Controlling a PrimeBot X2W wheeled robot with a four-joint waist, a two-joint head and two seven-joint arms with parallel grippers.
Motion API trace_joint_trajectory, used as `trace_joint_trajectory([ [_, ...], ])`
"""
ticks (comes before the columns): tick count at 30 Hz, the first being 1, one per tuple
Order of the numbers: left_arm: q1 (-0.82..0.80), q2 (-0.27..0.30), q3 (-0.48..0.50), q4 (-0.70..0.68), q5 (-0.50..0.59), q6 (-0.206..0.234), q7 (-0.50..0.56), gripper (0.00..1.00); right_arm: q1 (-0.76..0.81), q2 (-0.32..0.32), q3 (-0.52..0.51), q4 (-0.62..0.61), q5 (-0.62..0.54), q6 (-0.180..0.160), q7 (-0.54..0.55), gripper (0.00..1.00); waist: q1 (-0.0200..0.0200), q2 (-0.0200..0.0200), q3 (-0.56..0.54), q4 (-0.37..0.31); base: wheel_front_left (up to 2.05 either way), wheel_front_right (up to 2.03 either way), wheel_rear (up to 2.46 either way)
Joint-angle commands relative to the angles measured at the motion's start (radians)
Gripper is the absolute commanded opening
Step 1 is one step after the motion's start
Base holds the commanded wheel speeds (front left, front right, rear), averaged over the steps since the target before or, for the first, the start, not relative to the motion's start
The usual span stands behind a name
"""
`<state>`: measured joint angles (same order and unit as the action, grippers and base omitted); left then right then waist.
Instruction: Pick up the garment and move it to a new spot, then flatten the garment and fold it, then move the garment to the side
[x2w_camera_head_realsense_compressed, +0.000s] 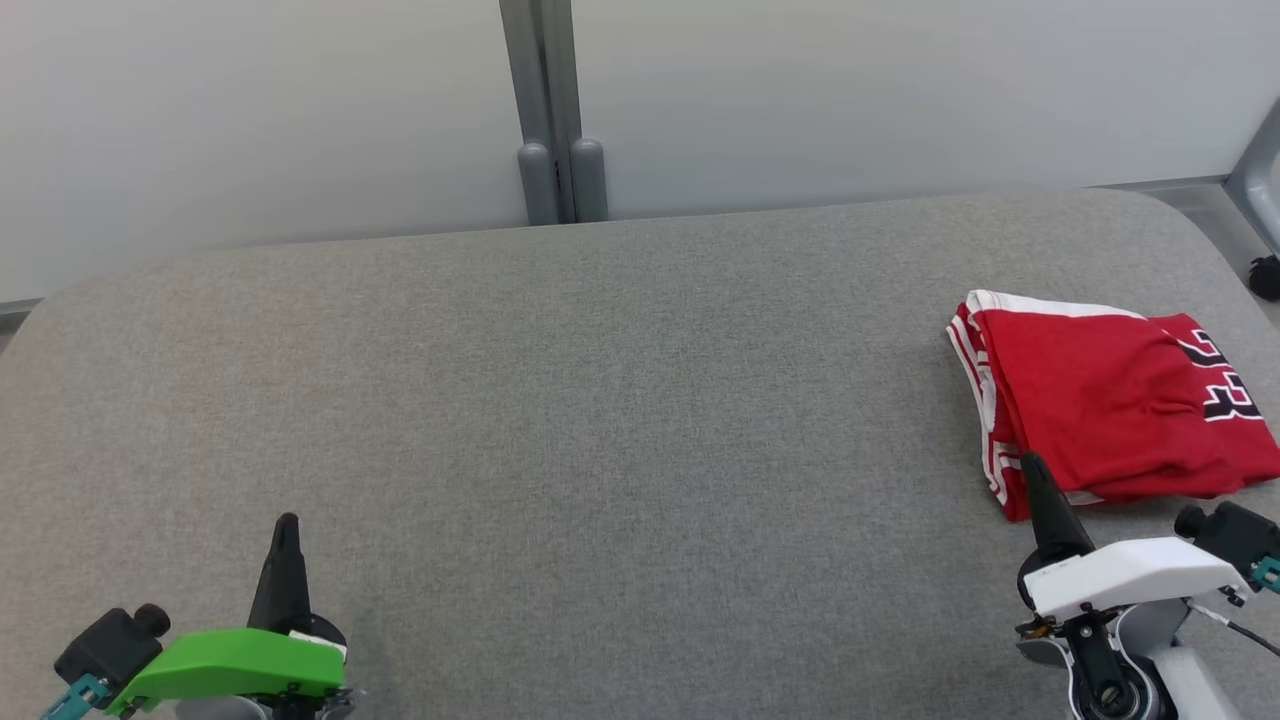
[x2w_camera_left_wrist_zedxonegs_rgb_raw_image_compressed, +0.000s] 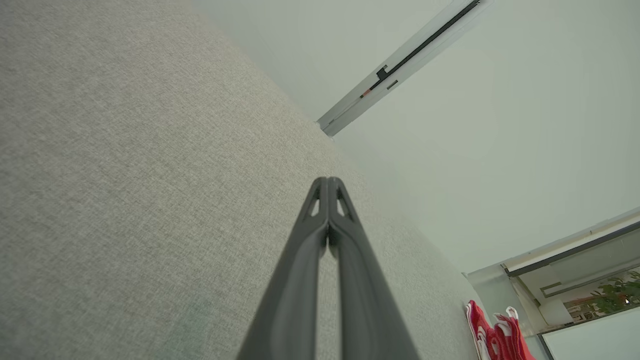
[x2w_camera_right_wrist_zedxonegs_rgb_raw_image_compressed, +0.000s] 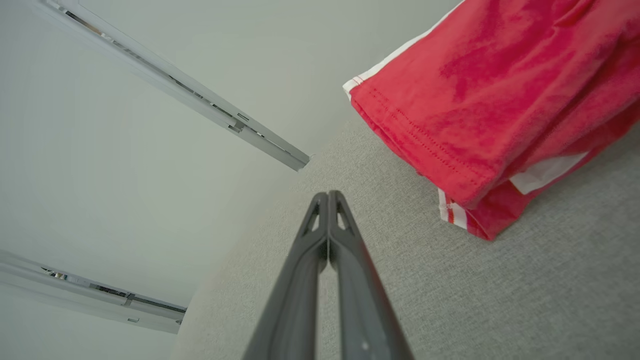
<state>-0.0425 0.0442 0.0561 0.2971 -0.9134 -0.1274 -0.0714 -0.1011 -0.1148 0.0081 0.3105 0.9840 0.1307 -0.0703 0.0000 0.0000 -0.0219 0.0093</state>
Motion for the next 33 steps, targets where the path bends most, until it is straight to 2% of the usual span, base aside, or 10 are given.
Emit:
trace_joint_trajectory([
  [1,-0.032,0.006,0.006,-0.015,-0.033,-0.002,0.008,0.00,-0.016,-0.002,-0.010,-0.018,0.030,0.000,0.008,0.00,0.0000,0.0000,0.000,0.000,0.00,0.00,0.00],
  [33,-0.053,0.008,0.033,-0.035,-0.363,-0.004,0.096,0.00,-0.014,0.031,-0.067,-0.044,0.325,0.000,0.097,0.00,0.0000,0.0000,0.010,-0.004,0.00,0.00,0.00],
])
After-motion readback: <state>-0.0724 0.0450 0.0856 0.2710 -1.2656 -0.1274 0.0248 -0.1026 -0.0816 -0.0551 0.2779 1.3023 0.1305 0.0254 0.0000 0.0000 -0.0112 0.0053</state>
